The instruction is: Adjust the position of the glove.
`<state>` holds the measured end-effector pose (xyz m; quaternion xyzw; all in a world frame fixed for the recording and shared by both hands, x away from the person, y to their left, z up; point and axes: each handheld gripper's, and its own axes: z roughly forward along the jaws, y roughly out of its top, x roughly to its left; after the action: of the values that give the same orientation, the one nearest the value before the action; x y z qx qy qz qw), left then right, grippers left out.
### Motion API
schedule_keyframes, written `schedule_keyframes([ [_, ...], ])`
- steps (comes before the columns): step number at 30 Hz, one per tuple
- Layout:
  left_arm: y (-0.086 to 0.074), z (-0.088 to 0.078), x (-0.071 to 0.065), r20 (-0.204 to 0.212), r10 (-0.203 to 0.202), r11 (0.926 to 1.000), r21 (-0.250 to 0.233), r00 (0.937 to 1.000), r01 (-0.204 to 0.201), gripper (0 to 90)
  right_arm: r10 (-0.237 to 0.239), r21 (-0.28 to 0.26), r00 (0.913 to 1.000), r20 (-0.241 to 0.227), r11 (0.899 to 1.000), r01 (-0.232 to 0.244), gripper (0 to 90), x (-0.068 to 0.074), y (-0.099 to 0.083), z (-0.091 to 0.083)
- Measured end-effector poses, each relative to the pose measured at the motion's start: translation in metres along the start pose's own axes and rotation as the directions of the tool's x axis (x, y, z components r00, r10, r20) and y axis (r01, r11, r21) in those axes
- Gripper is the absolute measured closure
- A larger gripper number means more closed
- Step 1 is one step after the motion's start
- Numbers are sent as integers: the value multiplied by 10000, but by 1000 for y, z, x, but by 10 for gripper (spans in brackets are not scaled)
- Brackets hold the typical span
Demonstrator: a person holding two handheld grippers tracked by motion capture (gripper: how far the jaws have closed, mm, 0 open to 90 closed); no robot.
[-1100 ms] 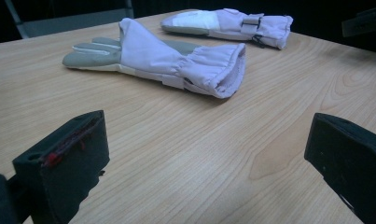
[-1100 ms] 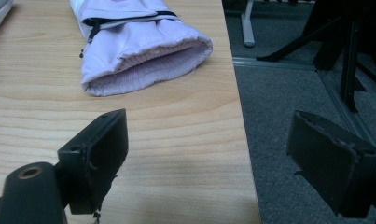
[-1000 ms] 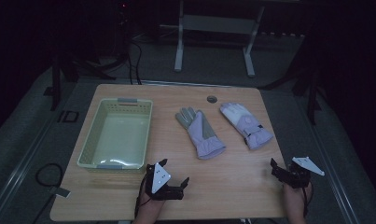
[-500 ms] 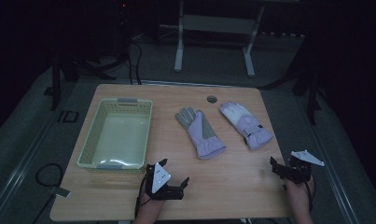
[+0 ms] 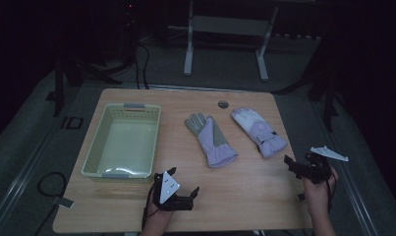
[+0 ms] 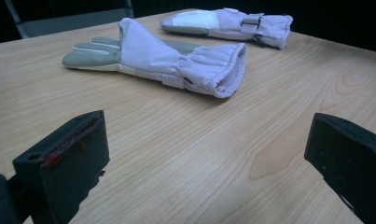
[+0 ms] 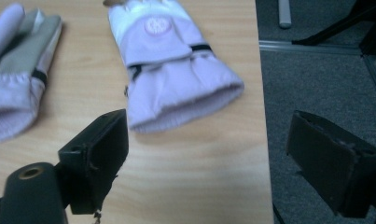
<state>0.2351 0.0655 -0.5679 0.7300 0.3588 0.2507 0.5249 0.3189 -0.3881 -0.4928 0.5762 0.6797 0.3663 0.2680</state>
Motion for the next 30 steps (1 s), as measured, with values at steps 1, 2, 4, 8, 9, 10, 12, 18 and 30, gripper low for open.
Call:
schedule_keyframes([
  [1, 0, 0, 0, 0, 0, 10000, 0, 10000, 0, 0, 21, 30, 10000, 41, 10000, -21, 126, 2, 3, 1],
  [2, 0, 0, 0, 2, -3, 10000, 1, 10000, 3, 0, -90, -153, 9998, -169, 9998, 87, 112, 6, 8, 0],
  [4, 0, 0, 0, -6, 25, 10000, 1, 10000, -25, 0, -330, -183, 9995, 2, 9993, 330, 112, 12, 14, 0],
  [8, 0, 0, 0, -3, 18, 10000, 3, 10000, -18, 0, -723, -340, 9971, -220, 9969, 716, 112, 20, 26, -1],
  [9, 0, 0, 0, -1, 8, 10000, 3, 10000, -8, 0, -783, -367, 9966, -241, 9963, 774, 112, 22, 29, -1],
  [10, 0, 0, 0, -1, 8, 10000, 5, 10000, -8, 0, -877, -445, 9955, -365, 9953, 860, 112, 24, 32, -1],
  [12, 0, 0, 0, -1, 9, 10000, 3, 10000, -9, 0, -935, -490, 9949, -389, 9946, 915, 113, 26, 34, 0],
  [18, 0, 0, 0, 21, 21, 10000, -7, 10000, -21, 0, -1387, -558, 9884, -612, 9892, 1353, 140, 42, 52, 4],
  [30, 0, 0, 0, 60, 13, 10000, 0, 10000, -13, 0, -1951, -604, 9723, -1286, 9802, 1887, 175, 74, 73, 14],
])
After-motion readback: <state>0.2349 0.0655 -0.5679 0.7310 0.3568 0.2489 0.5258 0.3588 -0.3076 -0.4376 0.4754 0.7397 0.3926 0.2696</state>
